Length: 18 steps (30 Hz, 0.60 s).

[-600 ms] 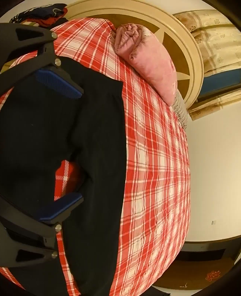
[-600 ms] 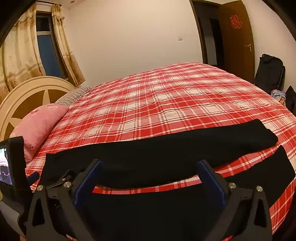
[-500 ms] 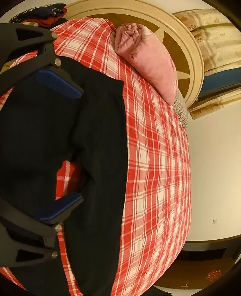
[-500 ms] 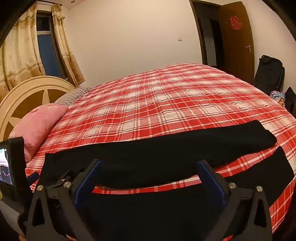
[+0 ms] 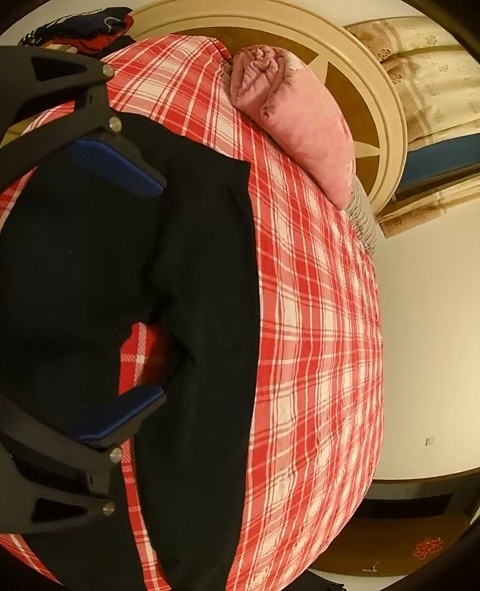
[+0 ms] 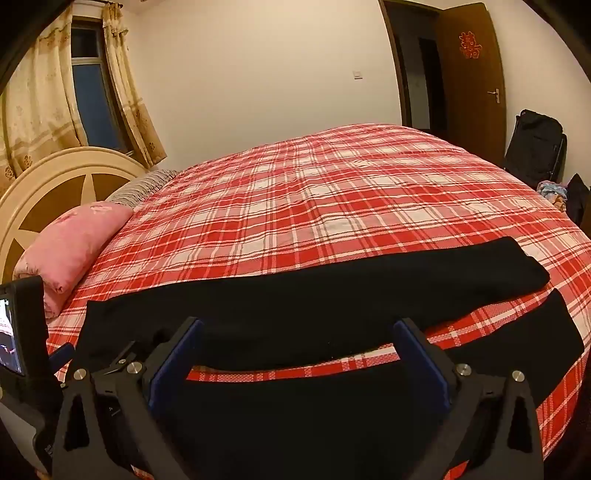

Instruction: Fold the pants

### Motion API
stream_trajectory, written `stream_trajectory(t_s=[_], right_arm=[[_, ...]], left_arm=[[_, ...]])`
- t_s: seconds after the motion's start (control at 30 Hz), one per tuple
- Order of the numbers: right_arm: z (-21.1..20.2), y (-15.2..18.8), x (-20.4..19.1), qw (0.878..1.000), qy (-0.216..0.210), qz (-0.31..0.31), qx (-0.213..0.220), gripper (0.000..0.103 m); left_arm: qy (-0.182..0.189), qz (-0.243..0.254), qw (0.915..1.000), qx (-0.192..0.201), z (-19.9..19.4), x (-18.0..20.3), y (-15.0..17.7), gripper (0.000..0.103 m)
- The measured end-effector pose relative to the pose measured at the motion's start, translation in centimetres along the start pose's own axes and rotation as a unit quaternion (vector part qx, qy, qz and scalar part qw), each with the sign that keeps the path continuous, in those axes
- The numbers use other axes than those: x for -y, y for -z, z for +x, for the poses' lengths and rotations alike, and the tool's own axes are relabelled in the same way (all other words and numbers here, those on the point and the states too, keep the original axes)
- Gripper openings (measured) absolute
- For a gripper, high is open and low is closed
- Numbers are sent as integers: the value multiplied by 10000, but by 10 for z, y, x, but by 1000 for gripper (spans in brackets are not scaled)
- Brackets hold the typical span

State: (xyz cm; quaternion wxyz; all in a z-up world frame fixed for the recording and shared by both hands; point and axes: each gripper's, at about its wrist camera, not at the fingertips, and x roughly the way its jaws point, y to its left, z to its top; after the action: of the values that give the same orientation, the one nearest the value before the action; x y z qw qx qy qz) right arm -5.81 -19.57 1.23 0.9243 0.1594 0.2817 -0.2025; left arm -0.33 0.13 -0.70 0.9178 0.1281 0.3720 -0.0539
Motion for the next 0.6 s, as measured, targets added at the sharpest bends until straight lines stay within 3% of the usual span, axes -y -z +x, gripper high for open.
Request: stream_trajectory(t_s=[0.6], right_arm=[[2,3,-2,10000,-15,-11,-62,102]], left_arm=[[52,-61,10000,-54,2,-6,2,103]])
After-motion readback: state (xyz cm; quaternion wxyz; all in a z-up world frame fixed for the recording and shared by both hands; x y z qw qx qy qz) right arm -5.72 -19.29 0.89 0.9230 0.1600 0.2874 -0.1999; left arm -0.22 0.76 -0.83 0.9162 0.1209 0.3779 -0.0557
